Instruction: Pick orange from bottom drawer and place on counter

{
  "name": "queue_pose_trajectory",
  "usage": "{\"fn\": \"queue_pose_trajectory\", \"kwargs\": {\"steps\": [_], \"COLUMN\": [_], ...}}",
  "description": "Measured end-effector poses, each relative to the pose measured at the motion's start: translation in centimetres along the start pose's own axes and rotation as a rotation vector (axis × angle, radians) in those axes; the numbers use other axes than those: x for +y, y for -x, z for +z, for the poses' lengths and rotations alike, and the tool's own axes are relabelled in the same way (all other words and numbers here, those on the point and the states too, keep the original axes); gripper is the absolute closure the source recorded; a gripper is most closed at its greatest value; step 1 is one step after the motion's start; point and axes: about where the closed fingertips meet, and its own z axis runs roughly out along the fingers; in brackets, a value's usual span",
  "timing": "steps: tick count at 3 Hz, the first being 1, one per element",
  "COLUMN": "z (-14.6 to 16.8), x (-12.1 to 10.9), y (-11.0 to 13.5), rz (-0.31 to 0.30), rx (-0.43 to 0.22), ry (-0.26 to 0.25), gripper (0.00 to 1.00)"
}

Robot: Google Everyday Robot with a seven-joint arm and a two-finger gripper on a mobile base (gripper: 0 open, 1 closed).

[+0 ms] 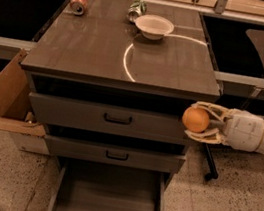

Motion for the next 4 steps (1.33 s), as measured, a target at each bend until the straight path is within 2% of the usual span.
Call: {"fn": "queue_pose_trajectory", "kwargs": {"steps": [1, 2, 4], "z": [-0.3, -0.3, 1.2], "x": [-3.2, -3.2, -8.3], "y": [2.2, 2.2, 2.2], "rz": [-0.061, -0.061, -0.010], "rx": [-0.004, -0.004, 0.032], "ry": [-0.036, -0.036, -0.028], "gripper": [1.00, 1.00, 1.00]}}
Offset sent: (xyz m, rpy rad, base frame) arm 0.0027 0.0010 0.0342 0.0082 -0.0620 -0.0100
